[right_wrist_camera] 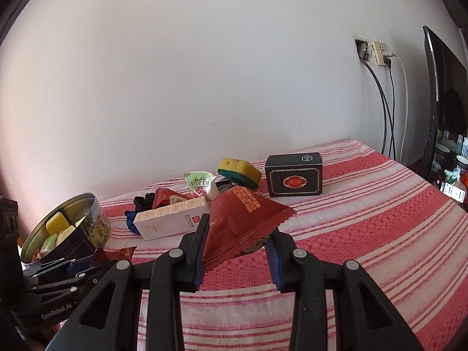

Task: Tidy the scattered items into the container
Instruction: 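Carry both held red candies over the tin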

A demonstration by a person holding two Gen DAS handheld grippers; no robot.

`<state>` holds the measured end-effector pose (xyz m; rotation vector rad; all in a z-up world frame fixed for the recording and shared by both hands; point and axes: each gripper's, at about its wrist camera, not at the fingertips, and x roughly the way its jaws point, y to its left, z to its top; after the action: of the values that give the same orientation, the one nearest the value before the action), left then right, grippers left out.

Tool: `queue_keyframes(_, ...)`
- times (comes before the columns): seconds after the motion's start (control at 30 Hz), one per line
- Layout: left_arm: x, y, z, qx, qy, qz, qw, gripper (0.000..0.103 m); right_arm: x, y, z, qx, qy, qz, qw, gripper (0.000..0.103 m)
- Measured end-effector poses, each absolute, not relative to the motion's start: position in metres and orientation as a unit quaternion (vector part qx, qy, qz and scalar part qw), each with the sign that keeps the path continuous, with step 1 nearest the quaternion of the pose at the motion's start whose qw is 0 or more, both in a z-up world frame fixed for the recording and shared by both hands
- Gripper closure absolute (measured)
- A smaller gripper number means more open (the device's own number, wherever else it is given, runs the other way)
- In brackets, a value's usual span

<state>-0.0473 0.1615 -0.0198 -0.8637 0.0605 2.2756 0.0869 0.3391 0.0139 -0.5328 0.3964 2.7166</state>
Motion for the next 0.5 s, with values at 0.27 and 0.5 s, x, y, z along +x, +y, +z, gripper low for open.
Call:
queue_keyframes(0.27, -0.036, 0.154, -0.019, -0.325, 0.028, 0.885, 0.332, 0.069, 0.104, 0.316, 0.019, -0.165, 0.119, 0.967, 0.156, 0.066)
queue_keyframes(0.5, -0.022, 0.143, -0.016, -0.314, 0.038, 0.896, 0.311, 0.069, 0.114, 0.295, 0.023, -0.151, 0.102, 0.974, 0.137, 0.066)
